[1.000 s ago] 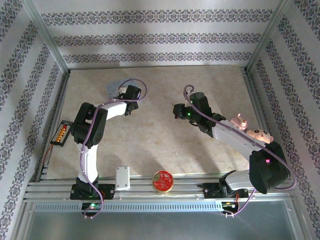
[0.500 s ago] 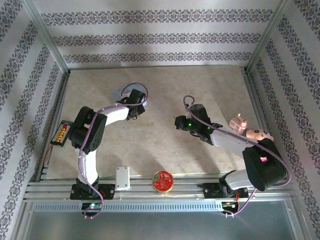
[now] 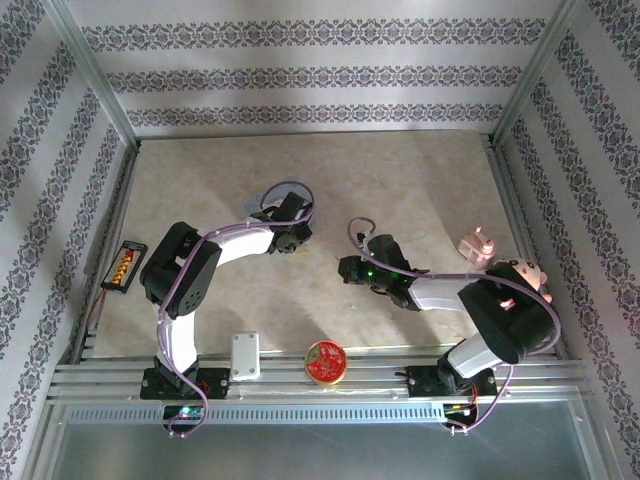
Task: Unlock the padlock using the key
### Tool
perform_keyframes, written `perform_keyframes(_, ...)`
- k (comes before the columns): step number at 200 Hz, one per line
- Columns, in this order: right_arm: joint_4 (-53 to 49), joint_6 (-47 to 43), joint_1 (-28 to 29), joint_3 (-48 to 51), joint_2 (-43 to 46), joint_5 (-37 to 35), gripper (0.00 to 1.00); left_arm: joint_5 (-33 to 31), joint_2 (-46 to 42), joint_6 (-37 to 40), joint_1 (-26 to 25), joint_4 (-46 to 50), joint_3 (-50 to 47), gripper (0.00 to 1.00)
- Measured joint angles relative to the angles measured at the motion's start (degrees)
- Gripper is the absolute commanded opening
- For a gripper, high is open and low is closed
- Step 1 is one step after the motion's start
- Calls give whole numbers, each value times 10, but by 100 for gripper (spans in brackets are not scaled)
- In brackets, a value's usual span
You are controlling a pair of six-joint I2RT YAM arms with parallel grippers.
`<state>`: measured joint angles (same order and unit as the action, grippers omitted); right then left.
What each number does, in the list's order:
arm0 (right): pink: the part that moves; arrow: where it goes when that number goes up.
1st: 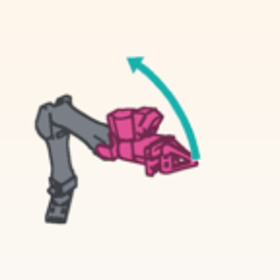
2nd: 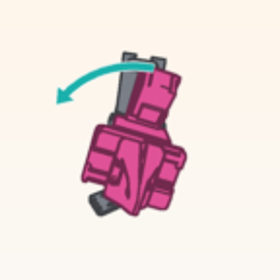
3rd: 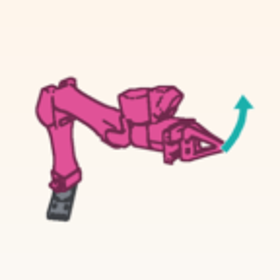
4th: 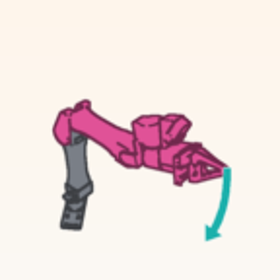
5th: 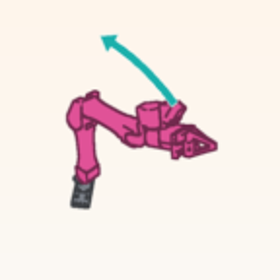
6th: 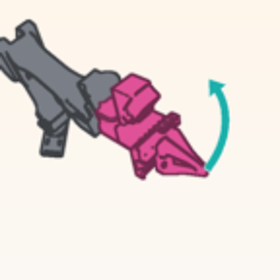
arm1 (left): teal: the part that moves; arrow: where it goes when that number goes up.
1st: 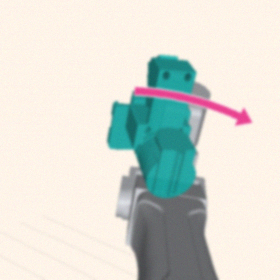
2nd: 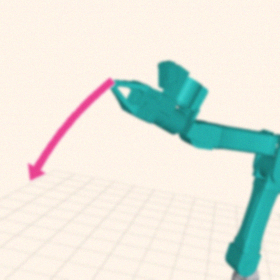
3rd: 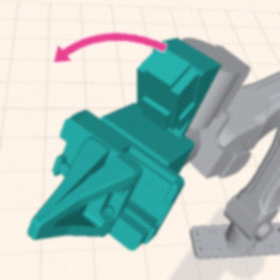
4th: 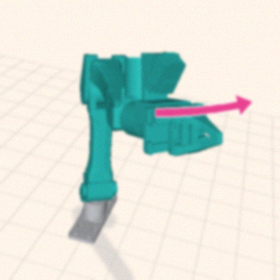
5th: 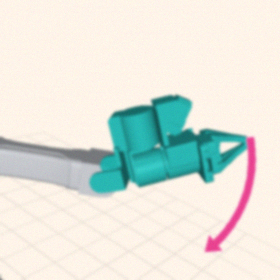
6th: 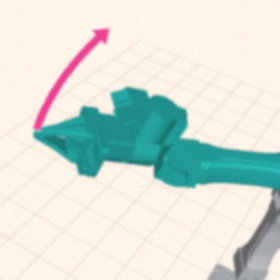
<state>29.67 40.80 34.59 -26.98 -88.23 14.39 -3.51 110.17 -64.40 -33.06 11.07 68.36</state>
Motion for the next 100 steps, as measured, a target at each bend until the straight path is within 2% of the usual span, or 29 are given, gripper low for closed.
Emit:
perform_keyframes(61, 199, 18, 20, -3, -145, 7, 0, 19, -1, -17, -7, -4, 0, 1)
perform_keyframes(100, 254, 21, 31, -31, -195, 0, 0, 26, -1, -19, -7, -4, 0, 1)
